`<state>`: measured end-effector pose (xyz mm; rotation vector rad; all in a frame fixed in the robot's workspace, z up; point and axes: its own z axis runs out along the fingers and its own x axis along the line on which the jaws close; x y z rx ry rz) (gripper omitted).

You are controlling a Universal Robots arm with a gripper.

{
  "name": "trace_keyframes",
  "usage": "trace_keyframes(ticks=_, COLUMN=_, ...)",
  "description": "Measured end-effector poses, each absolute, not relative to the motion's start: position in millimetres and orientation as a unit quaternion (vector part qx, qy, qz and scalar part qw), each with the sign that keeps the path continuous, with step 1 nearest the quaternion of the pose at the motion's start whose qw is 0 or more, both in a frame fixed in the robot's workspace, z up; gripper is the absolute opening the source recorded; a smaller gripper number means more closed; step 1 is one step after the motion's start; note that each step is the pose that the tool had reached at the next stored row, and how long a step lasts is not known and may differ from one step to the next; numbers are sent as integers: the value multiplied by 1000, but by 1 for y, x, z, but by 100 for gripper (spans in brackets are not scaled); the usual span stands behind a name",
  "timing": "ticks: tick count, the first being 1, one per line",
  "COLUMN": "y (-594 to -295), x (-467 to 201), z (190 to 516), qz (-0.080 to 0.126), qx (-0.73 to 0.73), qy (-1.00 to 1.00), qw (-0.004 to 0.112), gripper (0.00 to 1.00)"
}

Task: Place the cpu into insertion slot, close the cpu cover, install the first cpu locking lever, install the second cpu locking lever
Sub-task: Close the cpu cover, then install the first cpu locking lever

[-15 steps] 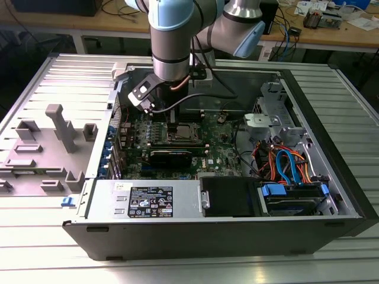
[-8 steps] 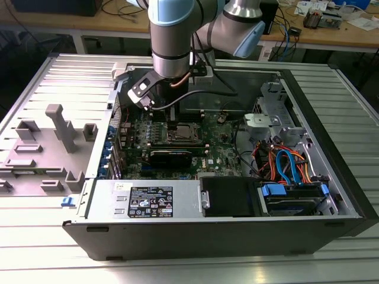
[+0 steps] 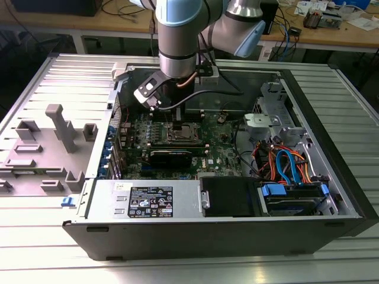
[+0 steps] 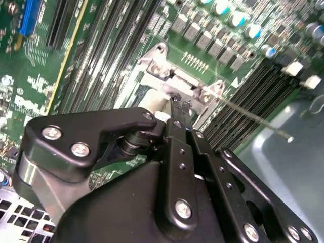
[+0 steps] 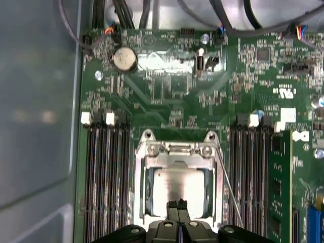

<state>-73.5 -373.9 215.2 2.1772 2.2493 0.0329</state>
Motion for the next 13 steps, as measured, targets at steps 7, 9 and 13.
trace_keyframes(ticks=7, y=-374, x=-65, z=215, qz=11, qx=695, qy=718, qw=6, gripper=11)
trace_keyframes(ticks=9, y=-374, x=-64, z=215, qz=10, qx=695, qy=718, qw=5, gripper=11)
trace_keyframes(ticks=13, y=-374, x=-64, z=215, qz=10, qx=695, qy=718, qw=6, gripper=11)
